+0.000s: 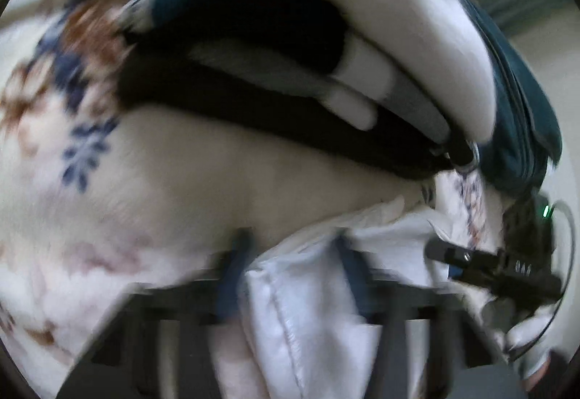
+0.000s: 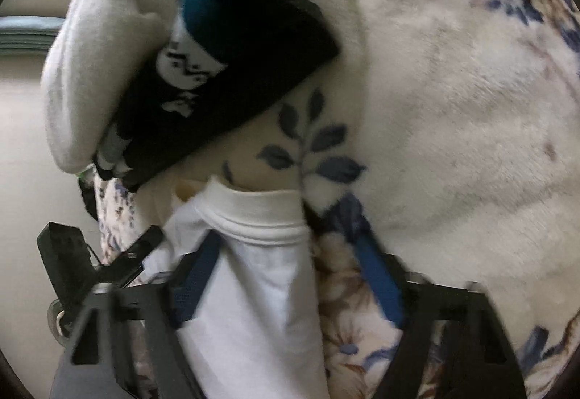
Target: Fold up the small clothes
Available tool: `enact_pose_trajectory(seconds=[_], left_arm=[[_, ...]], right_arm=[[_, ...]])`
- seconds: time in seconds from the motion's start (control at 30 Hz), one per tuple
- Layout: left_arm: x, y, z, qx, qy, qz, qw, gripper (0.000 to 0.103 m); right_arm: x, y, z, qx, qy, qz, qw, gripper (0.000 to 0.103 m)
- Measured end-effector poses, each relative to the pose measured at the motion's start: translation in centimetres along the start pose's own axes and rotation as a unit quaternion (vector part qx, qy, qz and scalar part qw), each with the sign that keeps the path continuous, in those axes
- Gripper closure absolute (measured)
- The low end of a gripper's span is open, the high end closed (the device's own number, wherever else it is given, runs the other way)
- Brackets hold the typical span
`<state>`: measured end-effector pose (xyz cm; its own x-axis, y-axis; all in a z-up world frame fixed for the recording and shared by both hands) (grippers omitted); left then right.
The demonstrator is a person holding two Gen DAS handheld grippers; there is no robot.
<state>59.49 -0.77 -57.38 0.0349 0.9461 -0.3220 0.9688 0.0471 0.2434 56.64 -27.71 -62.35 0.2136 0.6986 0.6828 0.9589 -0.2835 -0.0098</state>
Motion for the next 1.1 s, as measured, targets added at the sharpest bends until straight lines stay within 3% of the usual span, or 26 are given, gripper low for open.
enact_pose_trajectory(seconds=[0.03,0.1,0.3,0.47,0.63,0.73,0.83,0.9,0.97,1.0,1.03,1.1], left_arm=[[-0.8,0.0,0.0,-0.003,0.0,0.02,0.9998,0.094],[-1.8,-0.1,-0.4,-0.017,0.004,0.041,0.999,0.096],[-2.6,-0.3,-3.3,-0.05,-0.008,0.037,0.998,0.096],[-4.1,-1.6,-8.0,-0.079,-0.036,0.043,0.9953,0.096],[-2.6,-4.7,-14.8,-0.092,-0.065,0.049,0.9924,0.096],[-2.6,-7.6,-17.4,-0.086,-0.079,0.053,0.9917,0.096],[-2.4,-11.5,-18.2,-0.058,-0.081,0.06,0.9932,0.095],[-1.4,-14.8,-18.0,-0.014,-0.082,0.063,0.9946,0.092],[-0.1,-17.9,-17.6,0.032,-0.06,0.075,0.9948,0.086],[0.9,-19.3,-17.4,0.054,-0.053,0.077,0.9941,0.084],[2.1,-20.7,-17.4,0.073,-0.048,0.072,0.9936,0.084],[4.4,-22.4,-17.7,0.099,-0.034,0.045,0.9935,0.084]], right_arm=[[0.2,0.0,0.0,0.0,0.004,-0.003,1.0,0.065],[0.6,-0.2,0.1,0.0,0.008,-0.004,1.0,0.081],[3.1,-1.6,-2.4,-0.035,0.022,-0.03,0.999,0.096],[5.8,-4.3,-5.8,-0.06,0.035,-0.051,0.996,0.096],[8.1,-9.5,-10.6,-0.085,0.046,-0.068,0.993,0.097],[8.8,-14.5,-13.1,-0.088,0.049,-0.074,0.992,0.097],[8.3,-19.6,-14.8,-0.074,0.04,-0.081,0.993,0.096],[7.8,-22.5,-14.4,-0.046,0.034,-0.076,0.995,0.094],[6.4,-25.6,-13.7,-0.01,0.02,-0.064,0.998,0.083],[5.5,-27.3,-13.3,0.017,0.008,-0.054,0.998,0.07],[4.5,-28.8,-13.2,0.035,-0.001,-0.045,0.998,0.06],[3.3,-30.9,-13.4,0.049,-0.004,-0.028,0.998,0.049]])
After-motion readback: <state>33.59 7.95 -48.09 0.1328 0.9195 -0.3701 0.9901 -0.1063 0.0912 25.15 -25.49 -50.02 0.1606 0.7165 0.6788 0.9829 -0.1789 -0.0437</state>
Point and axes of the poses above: each gripper's, at about its wrist camera, not at the fingertips, and z roughly the way its jaws point, x to its left, y to its top, the point moved 2 cm from there along z, roughly the way its jaws point, and after that the axes turned 9 degrees about y, right-handed, at the moved point
